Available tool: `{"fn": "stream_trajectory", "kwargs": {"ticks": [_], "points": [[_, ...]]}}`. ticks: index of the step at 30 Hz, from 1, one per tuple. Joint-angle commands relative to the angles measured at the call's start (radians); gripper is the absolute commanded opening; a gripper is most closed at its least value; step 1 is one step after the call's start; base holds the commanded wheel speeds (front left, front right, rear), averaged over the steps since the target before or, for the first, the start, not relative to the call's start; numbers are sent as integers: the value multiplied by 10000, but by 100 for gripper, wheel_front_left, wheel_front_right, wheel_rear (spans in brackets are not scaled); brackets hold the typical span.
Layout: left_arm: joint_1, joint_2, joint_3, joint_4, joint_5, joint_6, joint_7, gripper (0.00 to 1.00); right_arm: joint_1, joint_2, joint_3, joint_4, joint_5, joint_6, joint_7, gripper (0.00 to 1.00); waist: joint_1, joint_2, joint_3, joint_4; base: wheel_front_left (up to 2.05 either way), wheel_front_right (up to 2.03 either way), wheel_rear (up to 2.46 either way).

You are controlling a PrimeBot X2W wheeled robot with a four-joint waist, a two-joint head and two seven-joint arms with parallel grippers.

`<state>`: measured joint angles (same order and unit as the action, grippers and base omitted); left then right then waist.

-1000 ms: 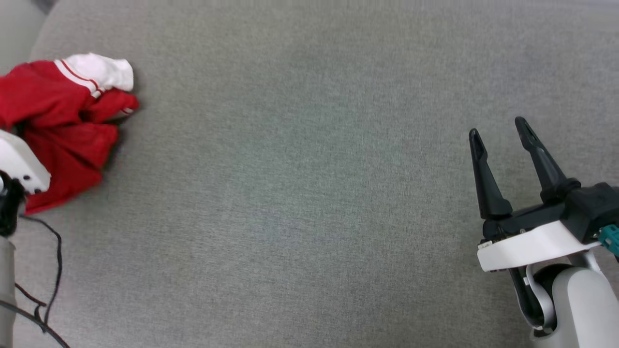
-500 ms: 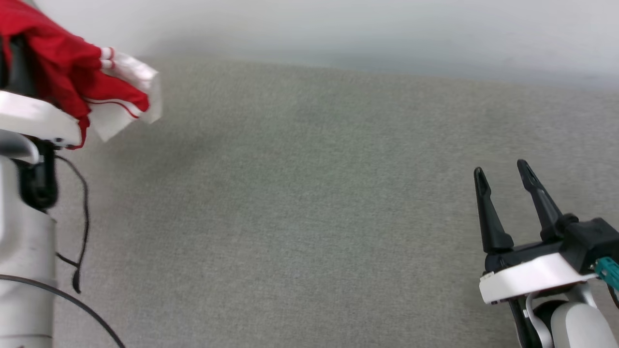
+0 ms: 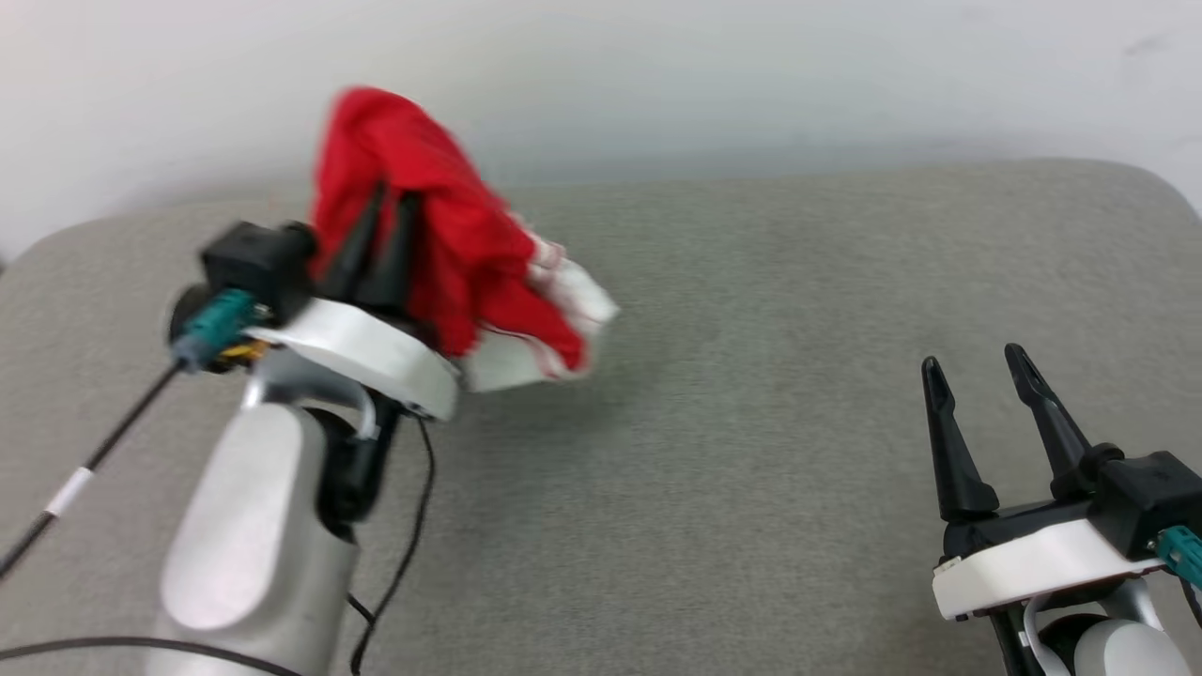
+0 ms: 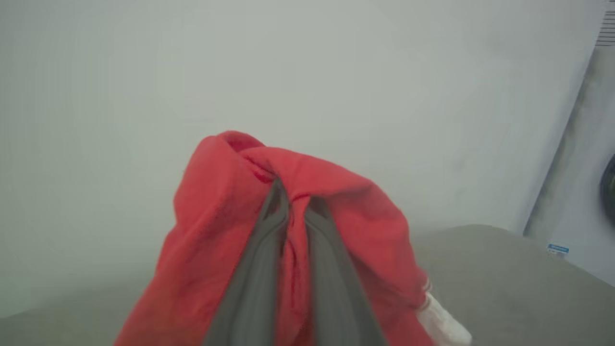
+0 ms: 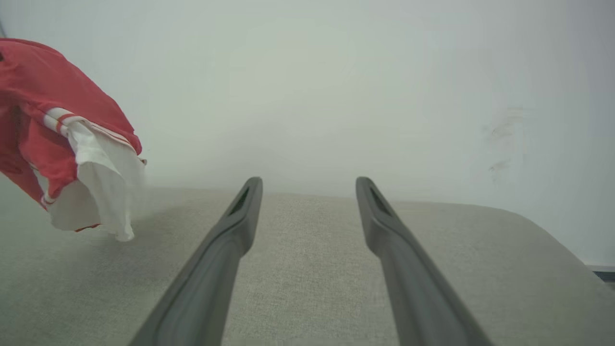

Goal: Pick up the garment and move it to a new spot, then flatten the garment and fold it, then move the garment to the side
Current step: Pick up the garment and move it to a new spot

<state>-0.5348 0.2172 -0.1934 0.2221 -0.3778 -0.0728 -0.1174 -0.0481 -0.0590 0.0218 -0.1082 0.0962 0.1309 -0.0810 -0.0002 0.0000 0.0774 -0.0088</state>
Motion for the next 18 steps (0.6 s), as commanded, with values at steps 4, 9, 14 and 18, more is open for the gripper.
{"fn": "stream_trajectory", "kwargs": {"ticks": [4,9,14,18], "points": [[584,-491,-990,-339,-4,-233,528,0,29,60,13,-114,142,-3,-2,100,2,0,404,-1079,0,0,0],[1303,-786,-2337,-393,165,-404,1182,0,-117,85,-13,-33,281,-1,-201,100,2,0,993,-1658,0,0,0],[1944,-756,-3502,-45,192,-505,1777,0,-267,91,4,160,462,-1,-451,100,2,0,1493,-1919,0,0,0],[2148,-574,-4054,127,221,-542,1923,0,-405,92,-40,312,526,-3,-599,100,2,0,1643,-1907,0,0,0]]}}
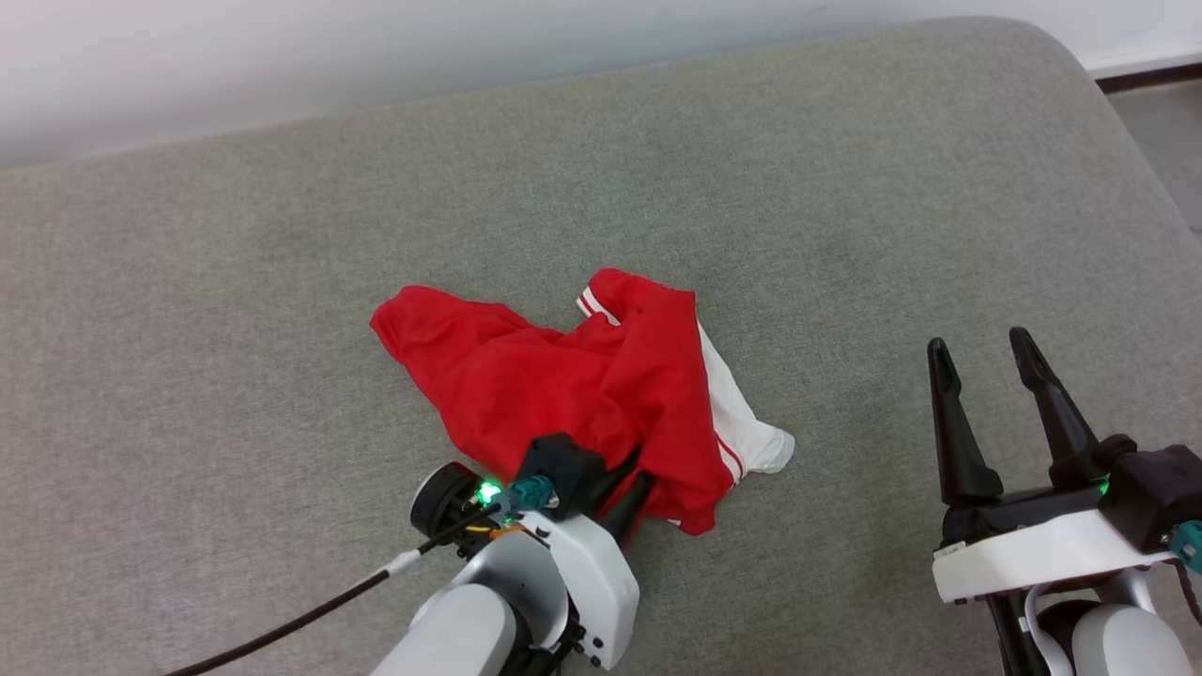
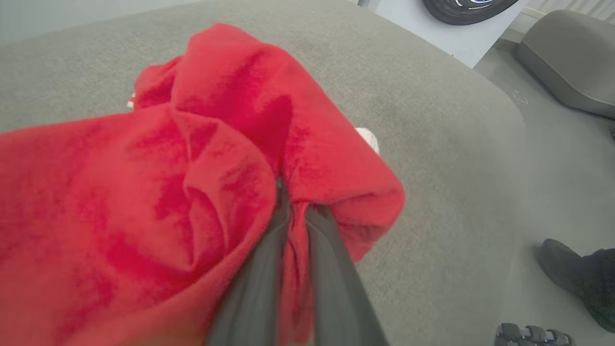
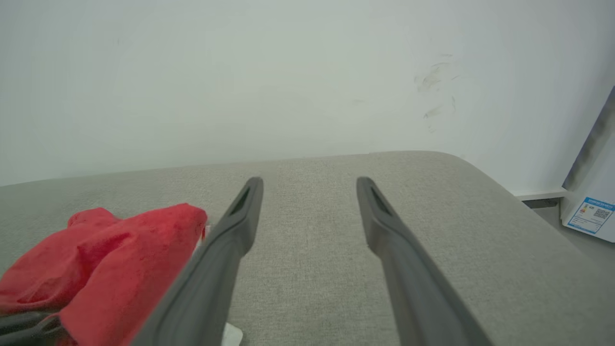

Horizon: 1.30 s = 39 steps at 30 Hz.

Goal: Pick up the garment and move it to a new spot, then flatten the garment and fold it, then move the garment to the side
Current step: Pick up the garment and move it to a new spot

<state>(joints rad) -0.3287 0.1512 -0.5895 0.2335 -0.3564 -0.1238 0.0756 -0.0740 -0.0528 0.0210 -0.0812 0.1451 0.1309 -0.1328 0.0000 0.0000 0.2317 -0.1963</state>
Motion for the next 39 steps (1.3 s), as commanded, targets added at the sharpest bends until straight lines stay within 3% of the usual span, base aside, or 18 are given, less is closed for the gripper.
{"fn": "stream_trajectory", "kwargs": {"ticks": [1,2,3,4,12,17,24,27,33,39], "points": [[93,91,-187,26,7,-38,-26,0,-181,29,-52,80,31,-3,-92,100,0,0,98,15,0,0,0],[83,84,-274,-22,12,-45,-86,5,-202,30,-63,106,-4,-1,-100,100,0,0,81,73,0,0,0],[64,78,-353,-32,13,-41,-85,41,-217,30,-84,141,-23,-1,-116,100,0,0,35,145,0,0,0],[22,91,-431,-66,33,-45,-151,100,-225,30,-84,178,-51,-3,-115,100,0,0,-37,215,0,0,0],[125,-129,-297,-610,-93,72,-1430,100,-1,28,-30,313,-257,-3,146,100,0,0,-910,732,0,0,0],[374,-139,401,-1069,-197,688,-2481,100,292,27,-36,232,-413,-3,441,100,0,0,-1480,1078,0,0,0],[933,332,1759,-1205,-239,1836,-3145,100,722,14,-129,38,-450,-3,804,100,0,0,-2002,1408,0,0,0],[1602,946,2660,-1061,-388,2268,-3290,100,1078,-69,-170,-80,-429,-3,1064,100,0,0,-2300,1548,0,0,0],[2434,1453,3303,-1042,-531,2502,-3347,100,1401,-126,-145,-291,-430,-3,1316,100,0,0,-2449,1643,0,0,0],[2794,1524,3329,-1312,-481,2612,-3355,100,1534,-120,-119,-435,-396,-3,1491,100,0,0,-2438,1724,0,0,0]]}}
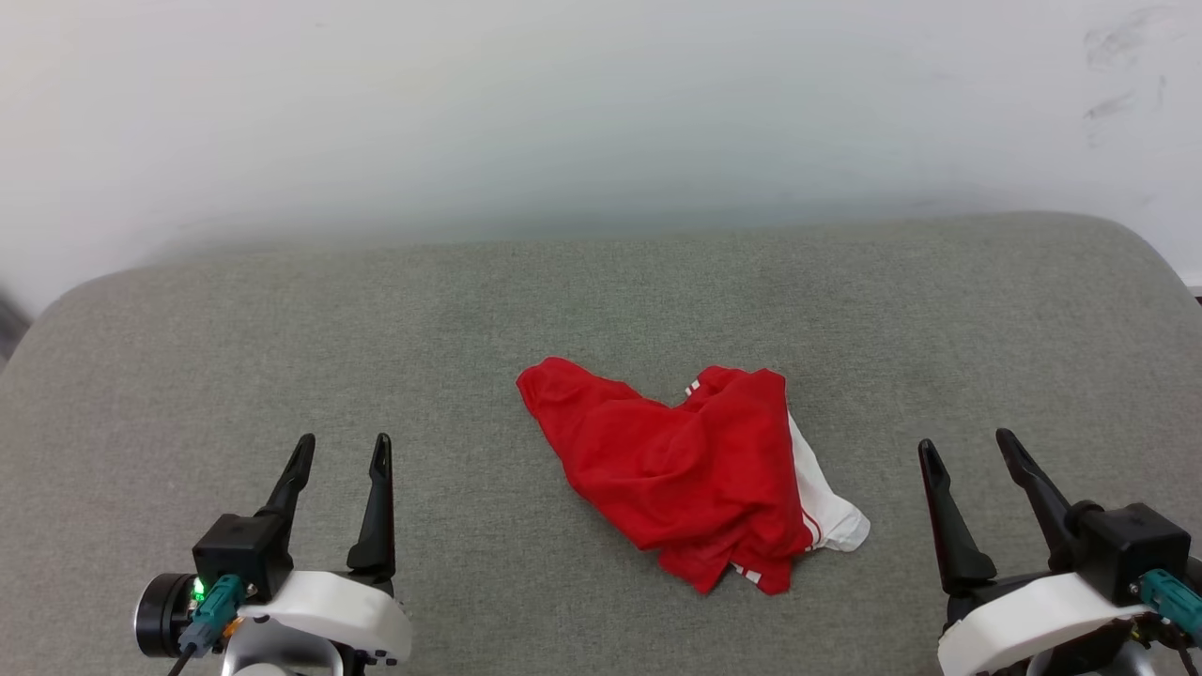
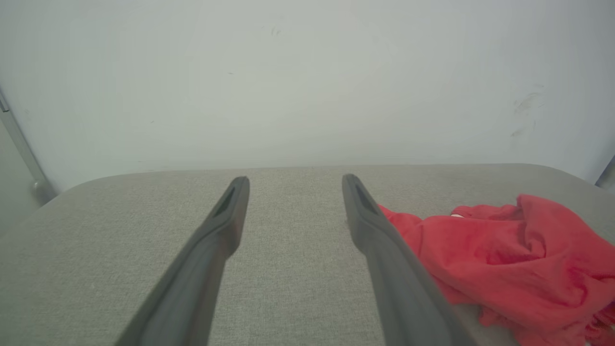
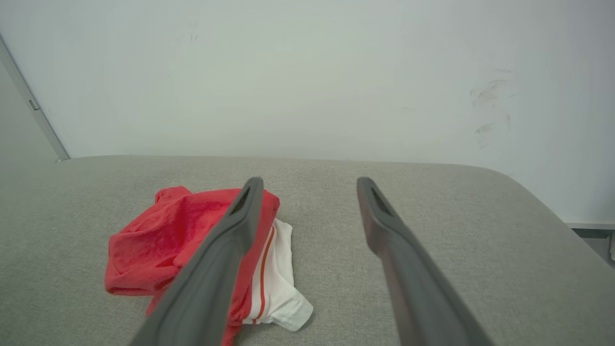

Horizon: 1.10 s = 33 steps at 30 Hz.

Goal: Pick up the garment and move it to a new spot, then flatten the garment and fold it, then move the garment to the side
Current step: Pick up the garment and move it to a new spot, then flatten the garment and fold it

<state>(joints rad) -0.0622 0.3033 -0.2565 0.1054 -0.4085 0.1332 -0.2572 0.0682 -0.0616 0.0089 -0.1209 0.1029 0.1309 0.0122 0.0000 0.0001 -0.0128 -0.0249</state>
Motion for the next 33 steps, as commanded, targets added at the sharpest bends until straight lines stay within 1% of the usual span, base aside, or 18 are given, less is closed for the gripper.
{"fn": "stream_trajectory", "kwargs": {"ticks": [1,6,8,10,12,14,16,18,21,24,28,33], "points": [[136,4,-10,-64,36,60,-5,100,109,-28,10,-61,51,-1,44,100,0,-1,14,17,0,0,0],[171,30,-94,-234,91,146,118,100,112,26,-122,-7,428,-3,161,100,0,-1,52,36,0,0,0],[177,48,-129,-316,112,172,160,100,182,60,-263,141,955,-1,364,100,0,-1,82,87,0,0,0],[131,78,-169,-365,119,116,164,100,234,40,-634,351,1255,-3,791,100,0,-1,153,204,0,0,0],[36,35,-239,-495,193,169,162,100,146,-112,-1053,614,1614,-1,1470,100,0,-1,298,350,0,0,0],[-66,-27,-304,-615,226,188,149,100,22,-390,-1459,1026,1910,-1,2451,100,0,-1,458,534,0,0,0],[-161,-85,-388,-713,287,192,122,100,-222,-718,-1646,1291,2257,-1,3483,100,0,-1,641,753,0,0,0],[-292,-97,-389,-688,257,99,81,100,-403,-1183,-1661,1512,2447,-1,4497,100,0,-1,826,961,0,0,0],[-468,-230,-426,-639,289,4,8,100,-778,-1678,-1418,1714,2836,-1,5768,100,0,-1,1086,1265,0,0,0],[-649,-369,-452,-627,355,-89,-31,100,-1248,-2112,-909,1838,3209,-1,6580,100,0,-1,1326,1533,0,0,0],[-782,-545,-451,-606,431,-159,-72,100,-1822,-2516,-191,2182,3533,-1,7077,100,0,-1,1612,1779,0,0,0],[-953,-715,-385,-515,513,-277,-95,100,-2360,-2709,707,3103,4077,-3,7394,100,0,-1,1890,1935,0,0,0]]}}
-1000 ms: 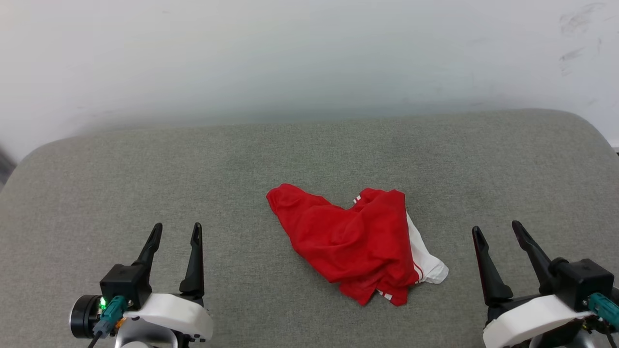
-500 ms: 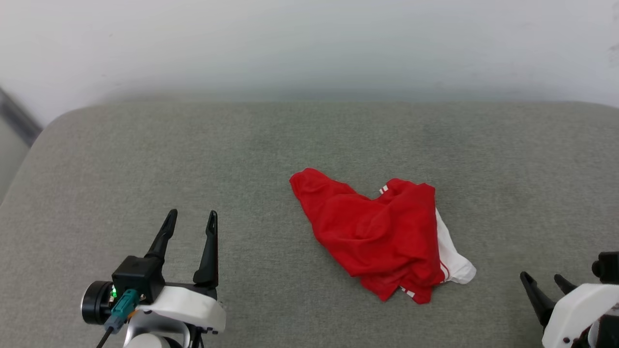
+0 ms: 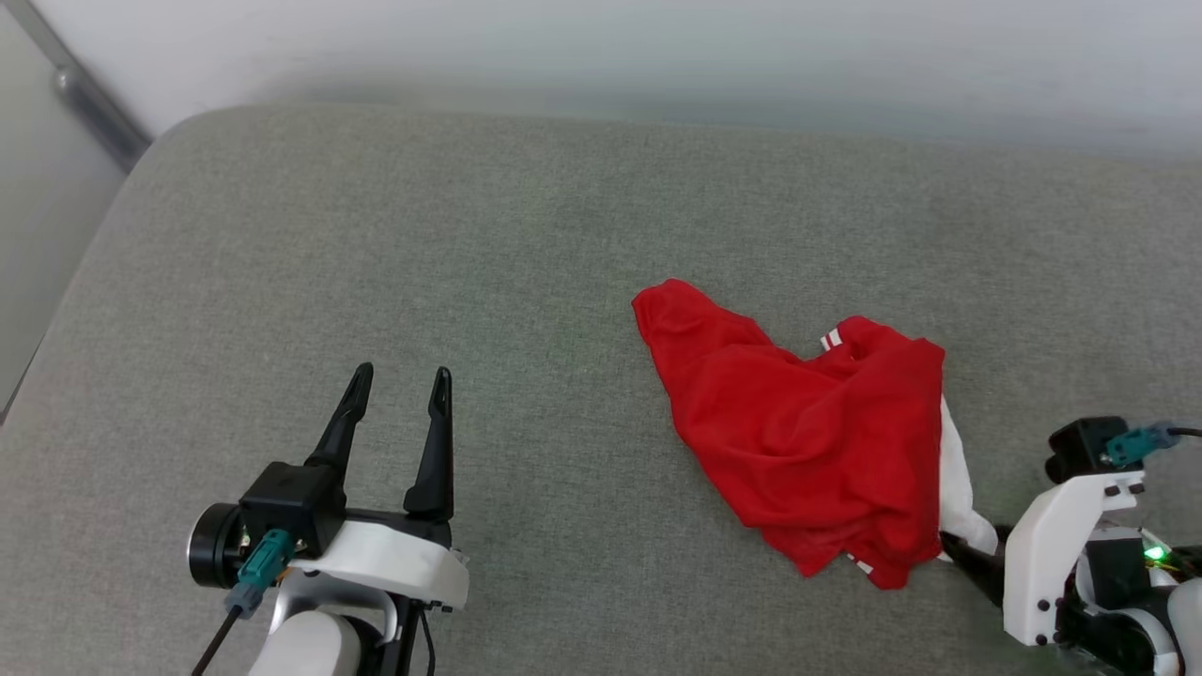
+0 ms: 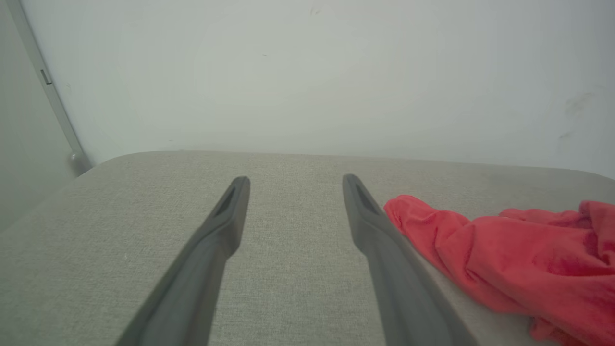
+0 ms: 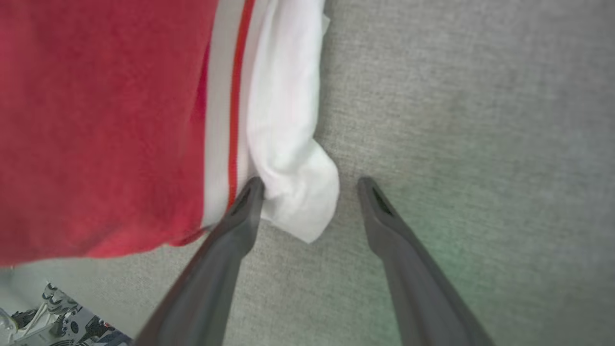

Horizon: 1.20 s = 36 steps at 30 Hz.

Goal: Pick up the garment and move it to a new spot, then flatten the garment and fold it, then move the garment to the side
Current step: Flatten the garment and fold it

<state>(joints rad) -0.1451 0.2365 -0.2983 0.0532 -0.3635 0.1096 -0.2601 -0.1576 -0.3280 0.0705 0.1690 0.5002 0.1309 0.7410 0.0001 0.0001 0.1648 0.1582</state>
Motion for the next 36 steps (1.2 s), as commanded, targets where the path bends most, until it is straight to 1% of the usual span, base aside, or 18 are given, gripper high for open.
{"fn": "stream_trajectory", "kwargs": {"ticks": [1,6,7,8,9,11,16,18,21,22,24,25,29,30,33,36], "points": [[-148,-86,45,35,84,-58,-66,100,-129,-80,268,406,179,-1,199,100,-1,-1,147,127,0,0,0],[-223,-271,173,99,189,-196,-60,100,2,82,737,1443,571,-4,655,100,-1,-1,270,156,0,0,0],[-216,-297,207,125,210,-212,-61,100,-15,110,797,1570,639,-3,724,96,-1,-1,294,139,0,0,0],[-213,-336,235,141,246,-241,-57,100,-58,106,860,1631,664,-3,699,22,-1,-1,310,121,0,0,0],[-205,-360,273,150,270,-272,-52,100,-140,112,935,1654,710,-3,671,0,-1,-1,315,90,0,0,0],[-184,-373,317,156,286,-294,-53,100,-261,93,1002,1615,717,-1,576,0,-1,-1,310,48,0,0,0],[-55,-365,493,224,369,-374,-54,100,-1277,-376,847,824,192,-4,-566,0,-1,-1,199,-278,0,0,0],[-39,-330,552,236,399,-397,-54,100,-1487,-459,659,487,-151,-3,-980,0,-1,-1,145,-469,0,0,0],[10,-291,600,258,443,-428,-53,100,-1693,-552,169,12,-686,-3,-1486,0,-1,-1,89,-771,0,0,0],[24,-270,629,242,439,-434,-53,100,-1676,-550,-335,-264,-971,-4,-1681,0,-1,-1,64,-978,0,0,0],[22,-249,645,234,442,-437,-53,100,-1326,-451,-988,-480,-1265,-3,-1750,0,-1,-1,42,-1147,0,0,0],[22,-249,645,234,442,-437,-53,100,-1326,-451,-988,-480,-1265,-3,-1750,0,-1,-1,42,-1147,0,0,0],[63,-205,662,256,439,-406,-53,100,-309,78,-2358,-640,-1739,-3,-1726,0,-1,-1,-9,-1415,0,0,0],[73,-200,672,256,429,-394,-53,100,-16,307,-2642,-589,-1781,-3,-1750,0,-1,-1,-14,-1462,0,0,0],[90,-157,662,251,399,-398,-43,100,861,891,-3381,-164,-1974,-4,-1871,0,-1,-1,-21,-1557,0,0,0],[106,-118,659,244,374,-363,-6,100,1369,1433,-3795,417,-2067,-3,-2067,0,-1,-1,-51,-1634,0,0,0]]}}
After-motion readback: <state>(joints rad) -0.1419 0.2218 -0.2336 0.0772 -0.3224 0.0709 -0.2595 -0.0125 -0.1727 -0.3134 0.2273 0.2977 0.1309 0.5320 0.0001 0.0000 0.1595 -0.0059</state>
